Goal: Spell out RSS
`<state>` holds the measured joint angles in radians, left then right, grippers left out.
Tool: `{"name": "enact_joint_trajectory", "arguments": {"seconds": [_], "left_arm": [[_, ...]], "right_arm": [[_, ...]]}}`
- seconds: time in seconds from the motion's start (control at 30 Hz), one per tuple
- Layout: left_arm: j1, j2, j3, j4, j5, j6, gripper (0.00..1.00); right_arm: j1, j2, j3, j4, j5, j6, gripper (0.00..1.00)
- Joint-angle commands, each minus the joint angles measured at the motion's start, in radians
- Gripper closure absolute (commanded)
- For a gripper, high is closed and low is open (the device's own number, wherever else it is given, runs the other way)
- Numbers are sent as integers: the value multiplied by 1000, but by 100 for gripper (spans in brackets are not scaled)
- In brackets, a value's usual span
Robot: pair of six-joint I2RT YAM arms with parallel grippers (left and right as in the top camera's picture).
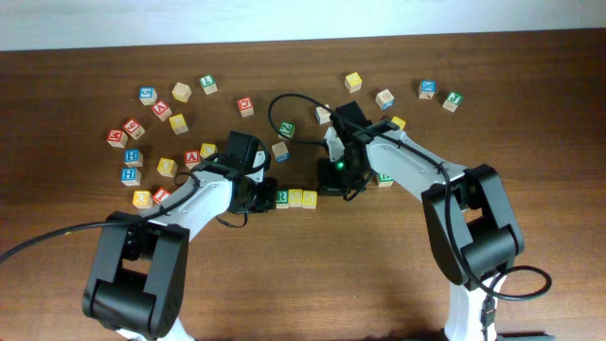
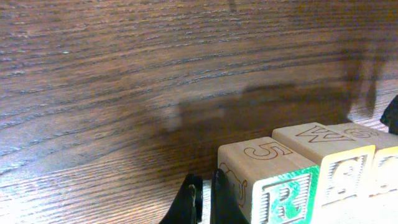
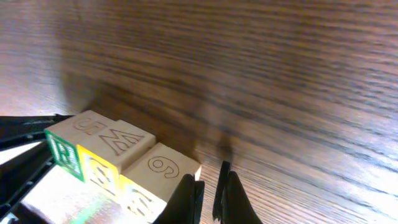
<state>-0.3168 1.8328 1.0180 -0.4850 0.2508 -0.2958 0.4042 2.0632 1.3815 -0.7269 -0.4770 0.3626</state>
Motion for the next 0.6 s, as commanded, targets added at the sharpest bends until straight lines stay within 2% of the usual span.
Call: {"name": "enact_joint_trajectory", "arguments": {"seconds": [0.0, 0.3, 0.57], "left_arm": [[-2, 19, -2, -2, -3, -10, 100], [-1, 19, -2, -13, -4, -10, 100], [-1, 19, -2, -13, -11, -10, 100]], "right_arm": [[10, 10, -9, 13, -32, 21, 96], [-2, 10, -9, 18, 4, 20, 96], [-23, 10, -9, -90, 70, 20, 96]]}}
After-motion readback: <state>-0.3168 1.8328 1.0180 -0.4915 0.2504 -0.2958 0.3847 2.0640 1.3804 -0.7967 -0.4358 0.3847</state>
